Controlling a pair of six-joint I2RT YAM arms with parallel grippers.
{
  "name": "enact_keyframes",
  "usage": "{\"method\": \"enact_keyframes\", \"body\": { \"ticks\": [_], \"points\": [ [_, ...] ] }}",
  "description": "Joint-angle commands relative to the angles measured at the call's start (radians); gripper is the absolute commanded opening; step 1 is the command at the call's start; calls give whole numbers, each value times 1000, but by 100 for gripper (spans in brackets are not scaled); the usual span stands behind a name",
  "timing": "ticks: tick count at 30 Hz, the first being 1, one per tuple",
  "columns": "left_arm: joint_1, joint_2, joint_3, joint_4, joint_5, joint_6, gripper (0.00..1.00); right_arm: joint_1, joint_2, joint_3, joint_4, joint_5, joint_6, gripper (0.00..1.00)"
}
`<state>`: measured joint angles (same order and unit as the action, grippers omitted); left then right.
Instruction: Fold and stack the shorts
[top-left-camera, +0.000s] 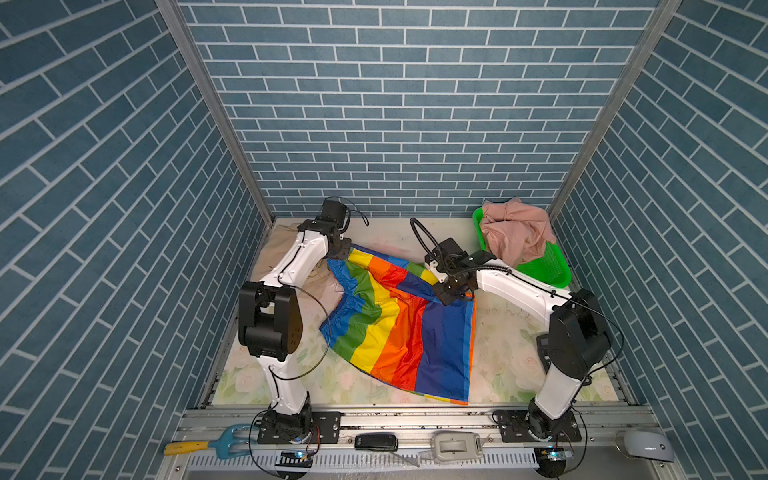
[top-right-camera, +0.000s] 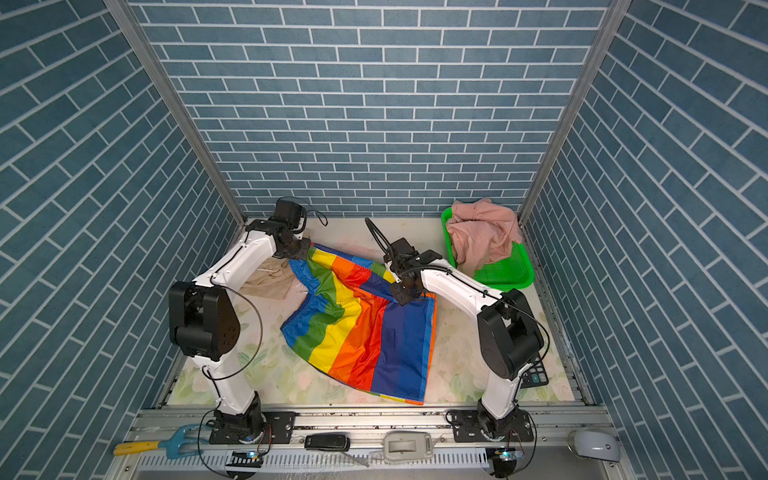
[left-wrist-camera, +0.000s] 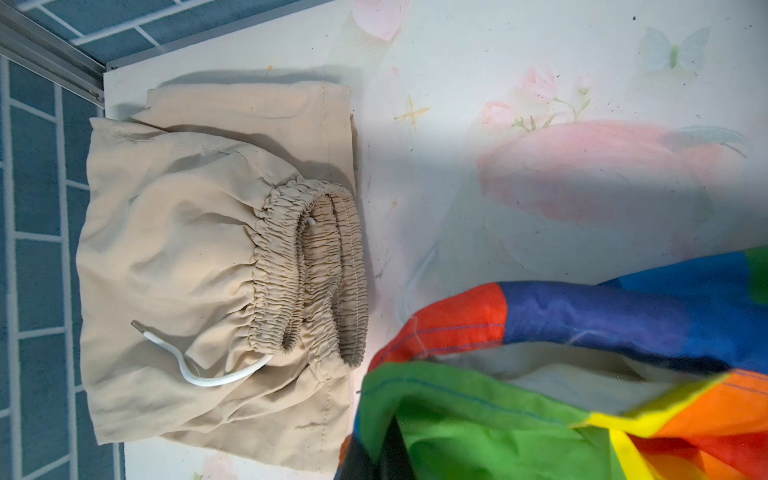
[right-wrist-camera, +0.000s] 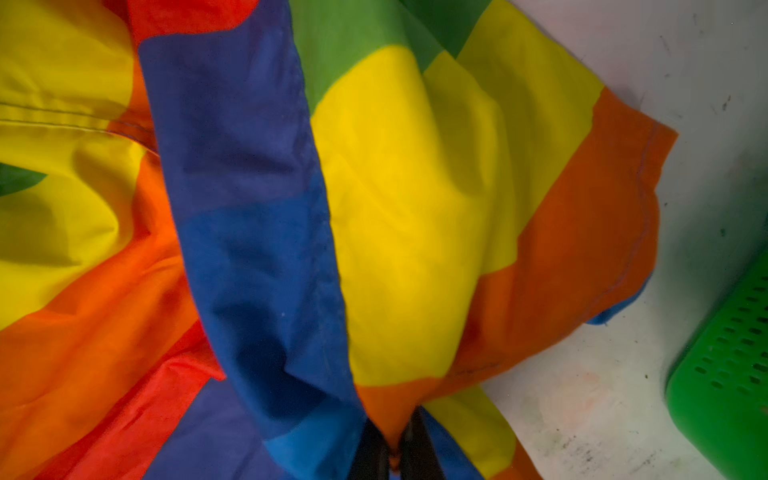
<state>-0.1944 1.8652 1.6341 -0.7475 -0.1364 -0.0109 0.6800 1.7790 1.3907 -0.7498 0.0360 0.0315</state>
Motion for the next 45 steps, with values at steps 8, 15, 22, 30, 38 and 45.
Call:
{"method": "enact_keyframes", "body": {
  "ticks": [8,15,22,30,38,45],
  "points": [
    [-12,-9,13,-17,6,3,0,-4,114,-5,33,-81,11,16],
    [-13,-6,11,-14,11,3,0,-5,126,9,31,-63,12,26],
    [-17,-6,8,-12,12,2,0,-5,122,24,32,-55,16,25],
    [-26,-5,9,-12,12,3,0,-4,112,36,33,-9,19,17],
    [-30,-5,10,-14,9,4,0,-6,111,63,21,16,9,19],
    [-30,-5,10,-15,7,5,0,-7,122,80,20,15,9,24]
  ]
}}
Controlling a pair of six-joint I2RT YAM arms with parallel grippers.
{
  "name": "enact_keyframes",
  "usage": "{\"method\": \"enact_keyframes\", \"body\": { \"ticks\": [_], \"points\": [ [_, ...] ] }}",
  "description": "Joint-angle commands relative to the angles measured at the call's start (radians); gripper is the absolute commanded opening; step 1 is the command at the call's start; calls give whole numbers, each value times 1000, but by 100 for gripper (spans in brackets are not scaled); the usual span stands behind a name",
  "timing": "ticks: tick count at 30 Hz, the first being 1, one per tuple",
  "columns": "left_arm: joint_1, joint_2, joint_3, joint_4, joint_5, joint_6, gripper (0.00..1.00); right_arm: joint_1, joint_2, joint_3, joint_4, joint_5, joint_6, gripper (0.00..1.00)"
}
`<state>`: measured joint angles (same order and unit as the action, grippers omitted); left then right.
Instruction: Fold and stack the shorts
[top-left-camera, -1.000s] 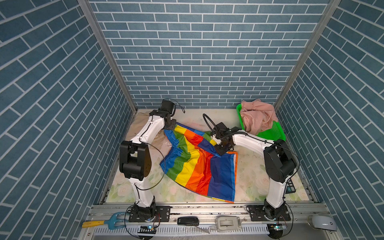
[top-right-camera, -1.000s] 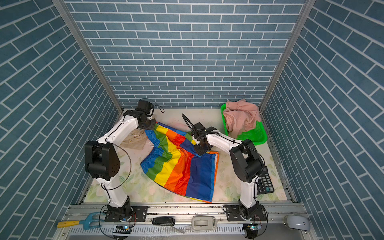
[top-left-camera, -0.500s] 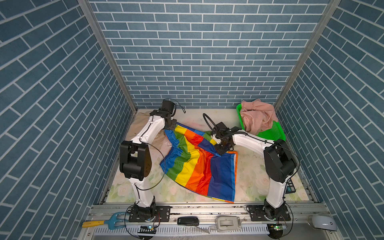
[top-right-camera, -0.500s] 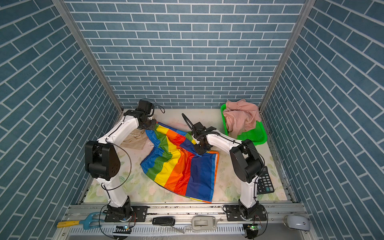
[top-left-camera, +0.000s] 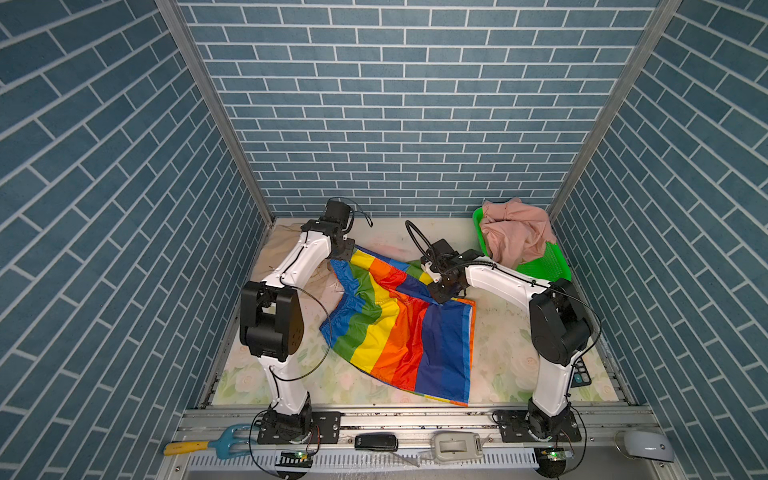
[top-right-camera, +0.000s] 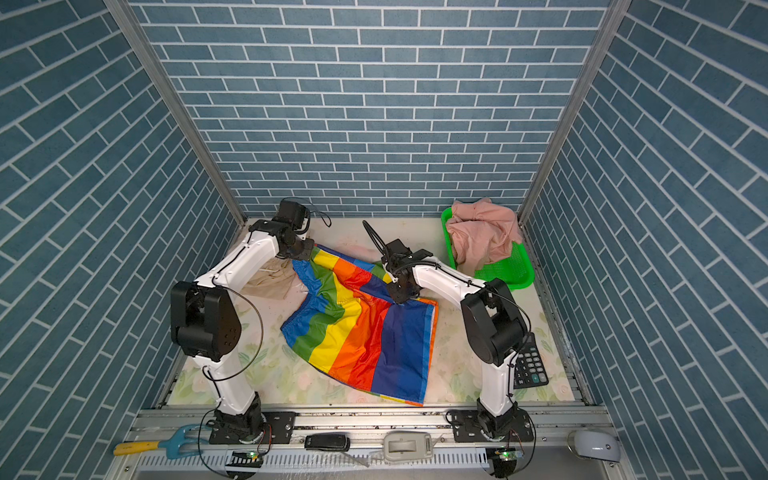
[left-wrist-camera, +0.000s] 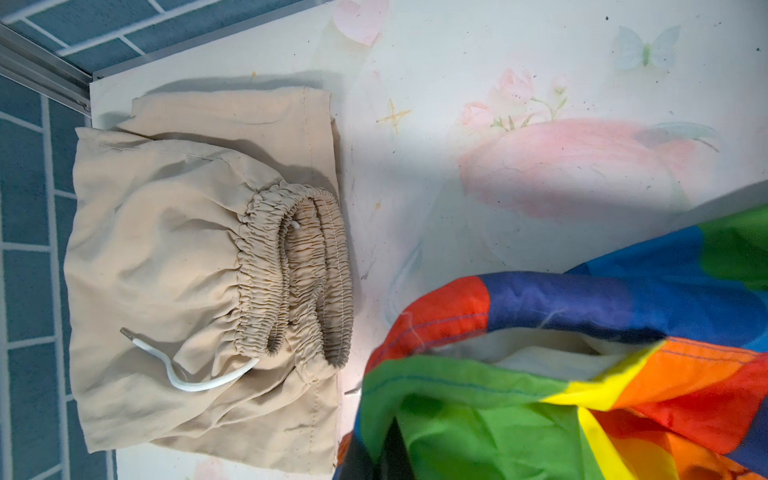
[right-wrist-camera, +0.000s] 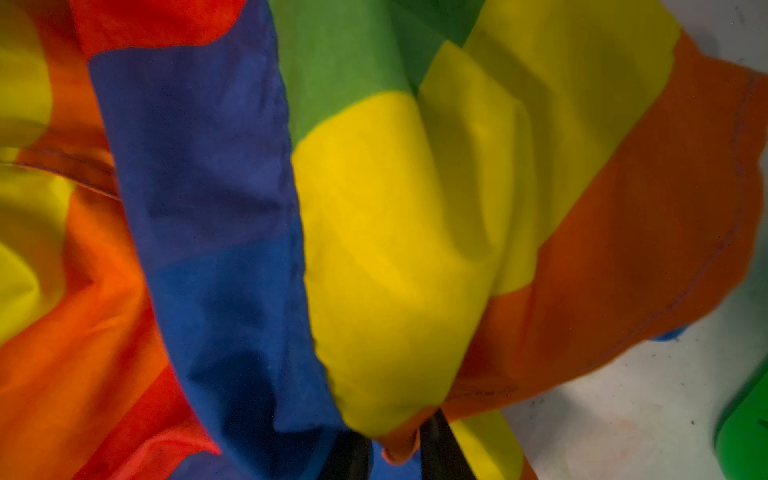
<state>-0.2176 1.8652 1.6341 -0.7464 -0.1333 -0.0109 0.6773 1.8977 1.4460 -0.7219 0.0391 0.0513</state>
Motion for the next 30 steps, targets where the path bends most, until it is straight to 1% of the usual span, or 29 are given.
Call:
{"method": "enact_keyframes", "body": {
  "ticks": [1,8,10,12,16,26,28,30],
  "points": [
    [-8,-5,10,-17,5,4,0,-4,4,25,-7,13,-11,24],
    [-12,-4,11,-16,6,4,0,-3,15,38,-13,18,-14,24],
    [-11,-3,12,-18,7,5,0,-5,14,41,-13,32,-14,23],
    [-11,-3,12,-18,7,5,0,-5,9,47,-11,61,-13,20],
    [-12,-3,13,-19,9,5,0,-25,3,66,-12,93,-14,19],
    [-14,-4,12,-18,7,5,0,-55,36,98,-17,44,-24,16],
    [-14,-3,11,-18,5,5,0,-55,41,98,-13,41,-23,14],
    [-14,-2,12,-18,5,5,0,-55,37,102,-11,43,-24,4]
  ]
}}
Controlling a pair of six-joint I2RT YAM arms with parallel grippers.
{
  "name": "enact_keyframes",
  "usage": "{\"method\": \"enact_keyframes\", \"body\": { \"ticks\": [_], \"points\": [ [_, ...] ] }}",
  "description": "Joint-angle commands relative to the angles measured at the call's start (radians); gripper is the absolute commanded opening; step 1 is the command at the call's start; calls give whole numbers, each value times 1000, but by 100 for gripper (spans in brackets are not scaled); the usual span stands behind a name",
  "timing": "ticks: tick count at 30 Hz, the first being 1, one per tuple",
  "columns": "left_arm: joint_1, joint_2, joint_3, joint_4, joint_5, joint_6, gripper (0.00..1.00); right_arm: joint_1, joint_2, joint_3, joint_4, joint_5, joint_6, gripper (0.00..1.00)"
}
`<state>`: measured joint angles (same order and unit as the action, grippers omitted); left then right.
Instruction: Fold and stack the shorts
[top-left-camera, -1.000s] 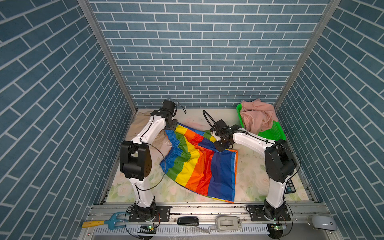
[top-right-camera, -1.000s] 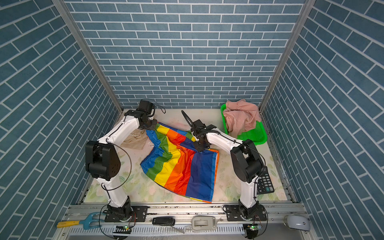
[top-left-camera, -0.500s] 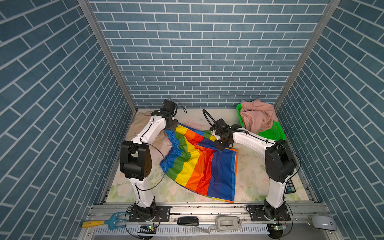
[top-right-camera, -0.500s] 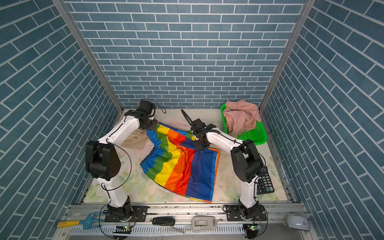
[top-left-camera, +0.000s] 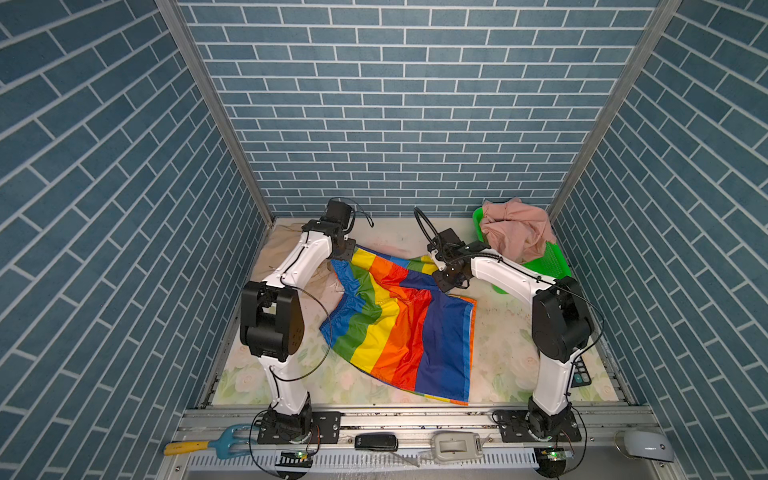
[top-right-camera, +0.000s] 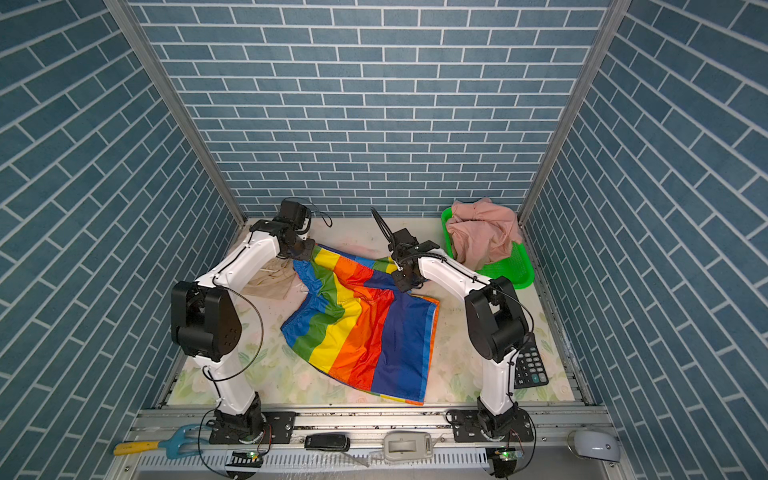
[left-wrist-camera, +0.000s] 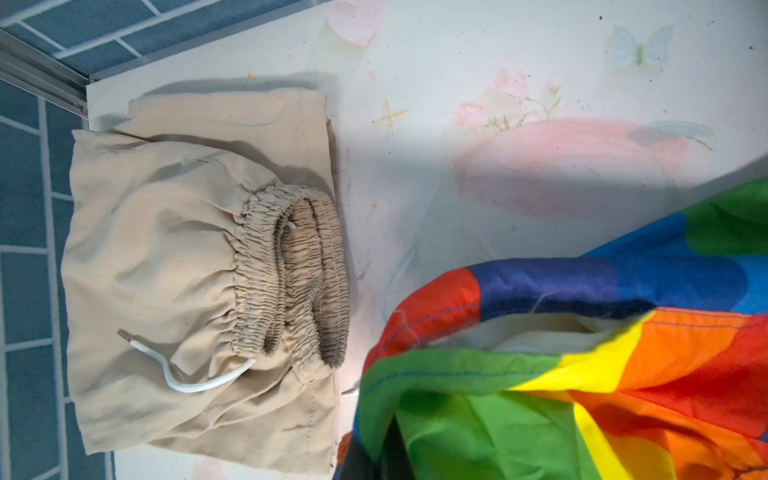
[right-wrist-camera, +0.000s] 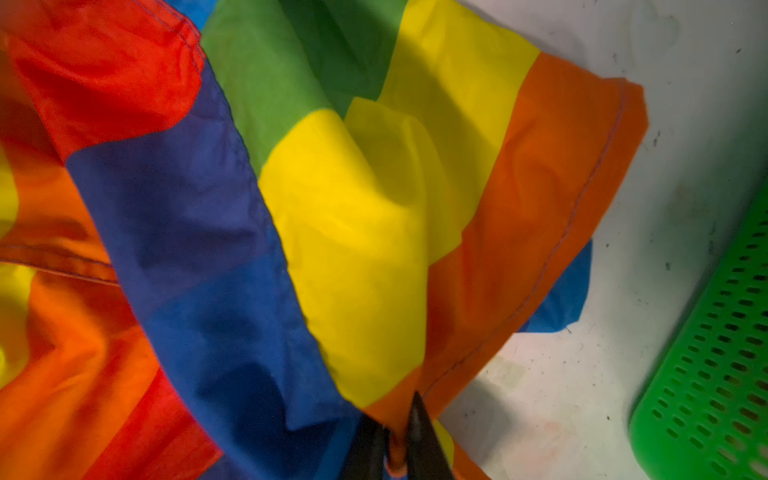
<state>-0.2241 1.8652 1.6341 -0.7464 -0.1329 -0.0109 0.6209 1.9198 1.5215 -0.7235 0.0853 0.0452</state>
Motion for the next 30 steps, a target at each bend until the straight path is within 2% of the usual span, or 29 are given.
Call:
{"method": "enact_keyframes", "body": {
  "ticks": [1,5,10,18,23,27,30],
  "points": [
    [-8,-2,12,-18,5,5,0,2,13,30,-10,-1,-18,0],
    [-8,-2,24,-20,7,6,0,-20,-6,110,-61,20,-38,0],
    [1,6,136,-61,10,15,0,-122,-58,311,-155,35,-46,0],
    [67,65,569,-209,26,-25,0,-296,-92,650,-243,57,-1,0],
    [89,78,805,-290,12,-28,0,-378,-162,747,-242,20,-8,0],
    [89,25,817,-285,-14,-23,0,-403,-226,755,-218,-50,-39,0],
    [85,-33,790,-267,49,-51,0,-404,-266,768,-234,-97,-34,0]
  ]
}}
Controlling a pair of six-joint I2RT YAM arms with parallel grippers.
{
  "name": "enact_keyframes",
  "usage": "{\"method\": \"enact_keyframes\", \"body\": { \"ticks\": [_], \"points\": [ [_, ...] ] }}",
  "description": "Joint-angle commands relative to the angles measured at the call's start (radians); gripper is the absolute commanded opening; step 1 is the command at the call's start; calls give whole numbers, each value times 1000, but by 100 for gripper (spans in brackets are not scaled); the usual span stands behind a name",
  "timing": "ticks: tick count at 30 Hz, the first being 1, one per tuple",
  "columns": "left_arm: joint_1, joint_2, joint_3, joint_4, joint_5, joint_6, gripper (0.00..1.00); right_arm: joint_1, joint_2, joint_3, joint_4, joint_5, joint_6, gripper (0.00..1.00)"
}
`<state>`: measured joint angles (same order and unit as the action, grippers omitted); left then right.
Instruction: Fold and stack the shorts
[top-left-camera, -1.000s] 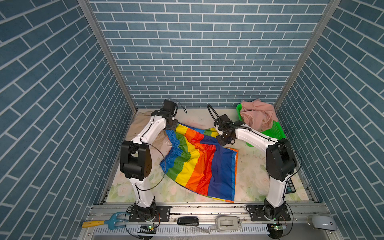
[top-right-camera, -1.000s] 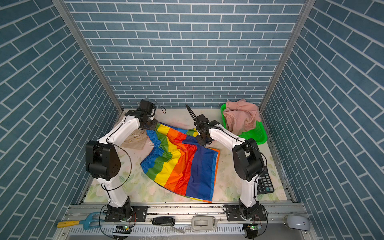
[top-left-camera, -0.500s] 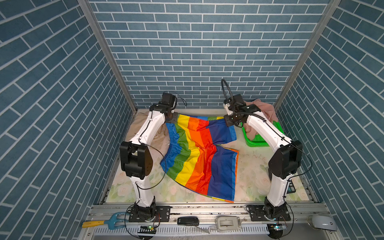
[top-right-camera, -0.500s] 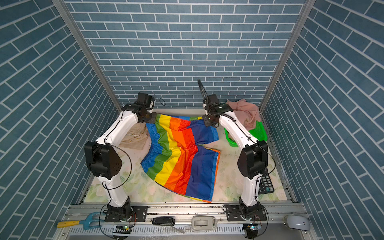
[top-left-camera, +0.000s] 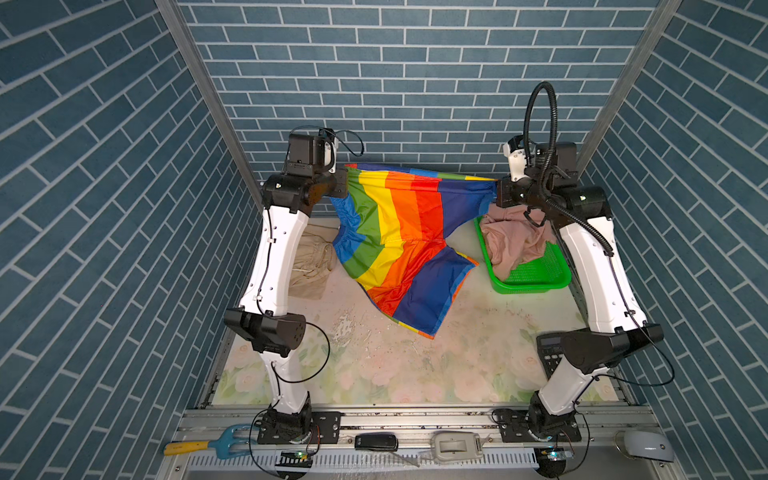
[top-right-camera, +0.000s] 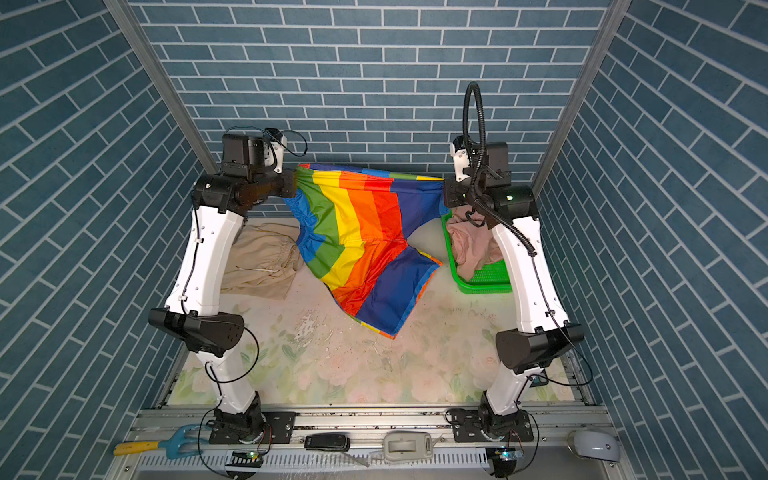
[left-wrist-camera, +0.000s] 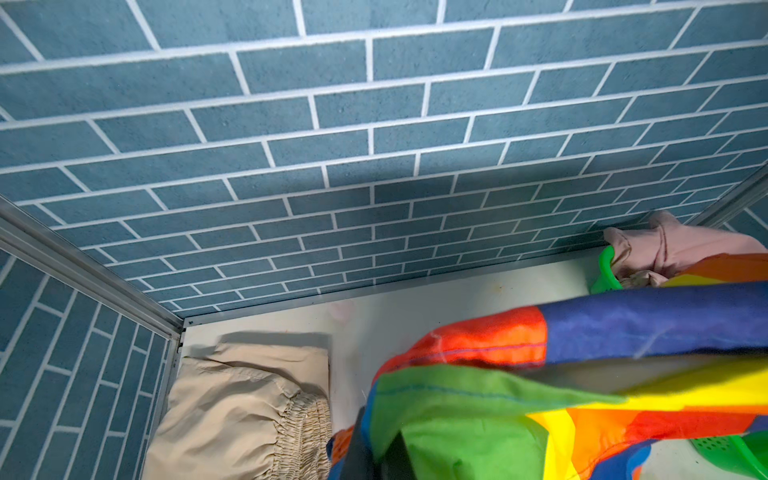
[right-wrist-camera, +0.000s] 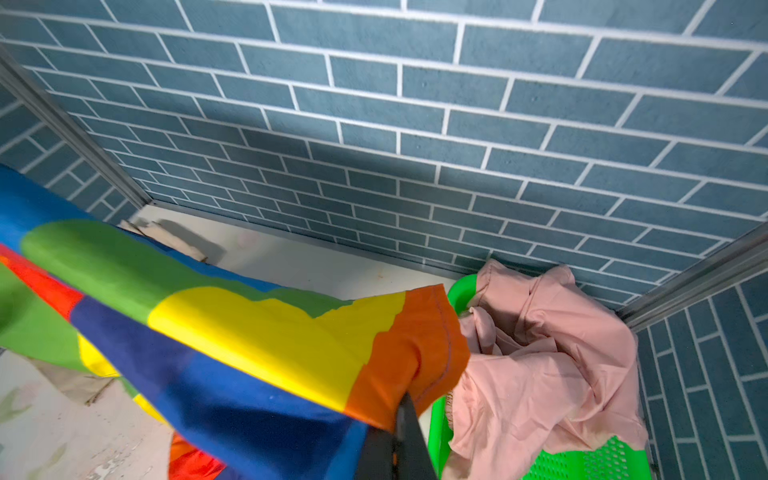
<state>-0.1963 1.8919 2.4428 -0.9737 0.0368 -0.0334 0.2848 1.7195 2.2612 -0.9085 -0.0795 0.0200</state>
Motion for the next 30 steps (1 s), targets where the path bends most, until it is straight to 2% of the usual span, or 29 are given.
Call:
{"method": "enact_keyframes", "body": {
  "ticks": [1,5,8,11,15,18,20,24,30],
  "points": [
    [54,-85,-37,-28,-113,-36,0,-67,-88,21,-44,56,-3,0],
    [48,-210,-94,8,-83,-75,0,-67,-231,-33,36,6,7,0],
    [47,-317,-119,38,-47,-116,0,-72,-314,-9,79,-28,9,0],
    [47,-416,-127,63,-19,-165,0,-81,-315,111,52,-18,8,0],
    [49,-479,-118,80,-26,-188,0,-96,-220,283,-6,27,-22,0],
    [64,-433,-77,53,-87,-145,0,-129,-107,344,-20,30,-20,0],
    [120,-380,-77,40,-59,-151,0,-154,-26,347,-14,7,5,0],
    [205,-248,-170,58,3,-163,0,-175,173,348,-10,-48,38,0],
    [225,-23,-314,126,46,-152,0,-176,424,385,-5,-116,59,0]
  ]
}}
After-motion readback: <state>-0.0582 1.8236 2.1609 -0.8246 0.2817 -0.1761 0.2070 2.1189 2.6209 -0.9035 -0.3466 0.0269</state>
